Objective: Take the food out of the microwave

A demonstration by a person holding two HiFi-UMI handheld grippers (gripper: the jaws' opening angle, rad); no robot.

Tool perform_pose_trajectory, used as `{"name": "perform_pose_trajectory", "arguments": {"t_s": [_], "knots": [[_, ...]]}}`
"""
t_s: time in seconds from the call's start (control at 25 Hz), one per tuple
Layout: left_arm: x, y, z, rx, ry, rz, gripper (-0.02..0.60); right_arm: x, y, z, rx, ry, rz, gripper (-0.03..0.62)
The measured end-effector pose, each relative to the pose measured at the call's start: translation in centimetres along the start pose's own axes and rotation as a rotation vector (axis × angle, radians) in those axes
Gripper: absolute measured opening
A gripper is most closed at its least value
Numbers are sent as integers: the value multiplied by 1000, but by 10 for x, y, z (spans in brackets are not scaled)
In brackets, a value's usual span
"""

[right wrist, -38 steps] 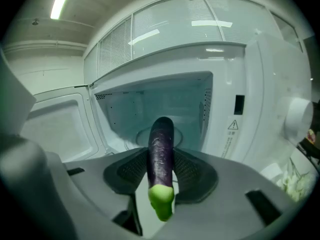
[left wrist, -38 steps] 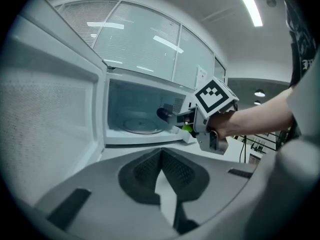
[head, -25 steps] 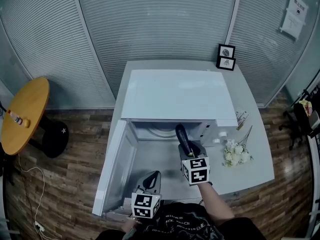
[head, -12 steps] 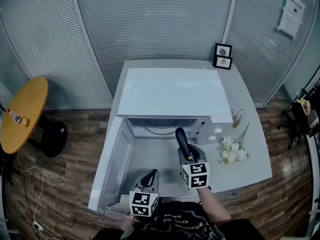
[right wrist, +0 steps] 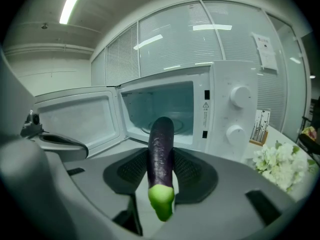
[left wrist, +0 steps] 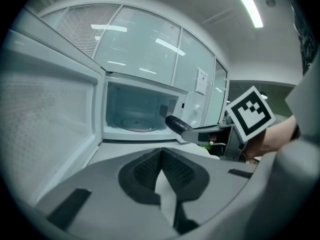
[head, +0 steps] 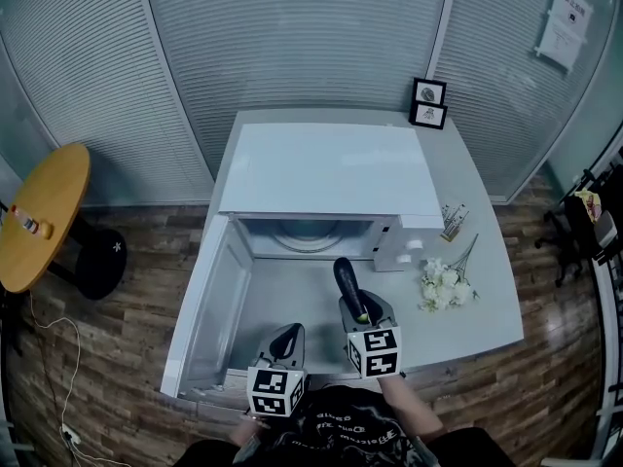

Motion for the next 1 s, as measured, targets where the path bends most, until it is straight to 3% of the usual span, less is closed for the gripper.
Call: {"name": "perform_pose_trajectory", "arguments": {"t_s": [1.0], "knots": [[23, -16, 31, 0, -7, 1, 8, 66, -55, -14, 12, 24, -1, 155]]}}
Point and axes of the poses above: the fingertips, and each gripper's own axes: y forward along the fingers, z to its right, x out of its underside, the point moved 7 cm from there along -y, backward along the fingers, and after that the axes turned 15 degrees about -z, right-handed, at the moved point
